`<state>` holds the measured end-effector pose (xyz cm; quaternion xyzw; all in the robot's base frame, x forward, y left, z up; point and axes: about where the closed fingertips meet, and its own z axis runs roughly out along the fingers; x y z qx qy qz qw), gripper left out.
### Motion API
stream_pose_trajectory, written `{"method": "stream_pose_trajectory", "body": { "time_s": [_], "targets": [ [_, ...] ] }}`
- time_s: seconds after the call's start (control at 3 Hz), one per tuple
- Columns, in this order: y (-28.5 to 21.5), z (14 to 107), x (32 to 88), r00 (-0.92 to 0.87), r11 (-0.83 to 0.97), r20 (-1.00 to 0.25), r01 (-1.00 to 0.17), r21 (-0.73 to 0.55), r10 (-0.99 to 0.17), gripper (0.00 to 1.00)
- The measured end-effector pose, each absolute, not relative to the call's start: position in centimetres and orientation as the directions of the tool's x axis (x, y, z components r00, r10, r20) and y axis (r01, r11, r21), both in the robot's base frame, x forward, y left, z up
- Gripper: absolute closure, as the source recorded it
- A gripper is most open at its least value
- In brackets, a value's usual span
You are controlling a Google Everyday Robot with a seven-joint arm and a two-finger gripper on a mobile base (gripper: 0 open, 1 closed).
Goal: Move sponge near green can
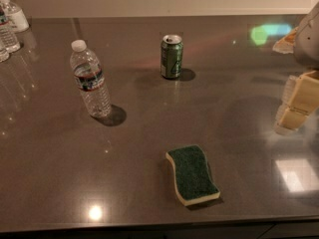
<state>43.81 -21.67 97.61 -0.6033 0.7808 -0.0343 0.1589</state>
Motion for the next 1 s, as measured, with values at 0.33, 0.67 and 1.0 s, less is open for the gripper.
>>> {"method": "stream_pose_trajectory", "body": {
  "time_s": [0.33,0.67,1.0],
  "targets": [
    [-21.7,97.6,43.8,-0.221,0.270,-0.207,-0.931,-0.246,-0.953,0.00],
    [-21.4,97.8,43.5,-0.193,0.247,-0.219,-0.936,-0.251,-0.956,0.00],
    [-20.6,97.3,42.4,-0.129,0.196,-0.266,-0.949,-0.246,-0.955,0.00]
  ]
}}
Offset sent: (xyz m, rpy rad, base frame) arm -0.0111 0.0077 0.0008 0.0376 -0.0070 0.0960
